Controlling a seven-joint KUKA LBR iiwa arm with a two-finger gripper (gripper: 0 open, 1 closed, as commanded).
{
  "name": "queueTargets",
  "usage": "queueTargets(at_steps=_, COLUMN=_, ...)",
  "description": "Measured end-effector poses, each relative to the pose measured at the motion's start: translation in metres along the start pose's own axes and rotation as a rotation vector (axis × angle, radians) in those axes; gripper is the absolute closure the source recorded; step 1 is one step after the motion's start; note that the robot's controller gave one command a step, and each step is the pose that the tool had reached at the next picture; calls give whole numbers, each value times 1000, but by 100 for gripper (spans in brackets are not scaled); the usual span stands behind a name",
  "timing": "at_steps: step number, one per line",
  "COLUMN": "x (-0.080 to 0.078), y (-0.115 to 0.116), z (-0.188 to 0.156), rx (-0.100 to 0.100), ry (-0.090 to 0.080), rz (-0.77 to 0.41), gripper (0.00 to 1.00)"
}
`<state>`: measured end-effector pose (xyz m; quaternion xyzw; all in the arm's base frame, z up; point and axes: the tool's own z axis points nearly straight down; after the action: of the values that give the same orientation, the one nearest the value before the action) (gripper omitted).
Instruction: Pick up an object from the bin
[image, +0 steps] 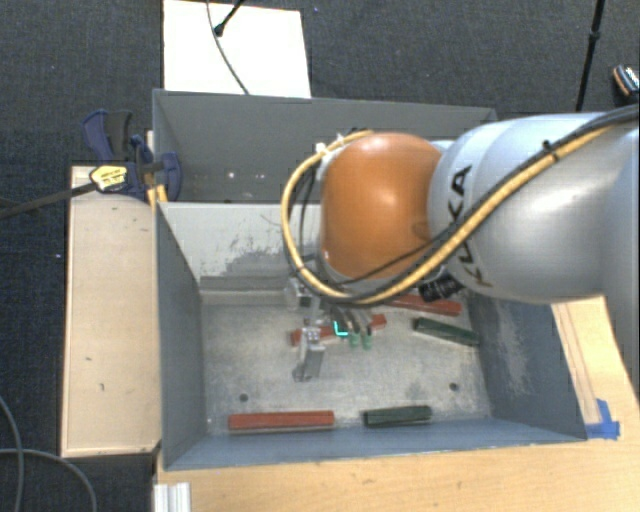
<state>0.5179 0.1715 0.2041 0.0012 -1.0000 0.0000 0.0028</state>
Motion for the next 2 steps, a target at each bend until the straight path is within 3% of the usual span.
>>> queueTargets(at_steps=1, x=-37, y=-75, z=78, rx=3, ry=-3, rz=165, gripper=0)
queueTargets(at_steps=2, x=-67, y=-55, z=133, rx=-1, ry=-9, rz=-40, gripper=0)
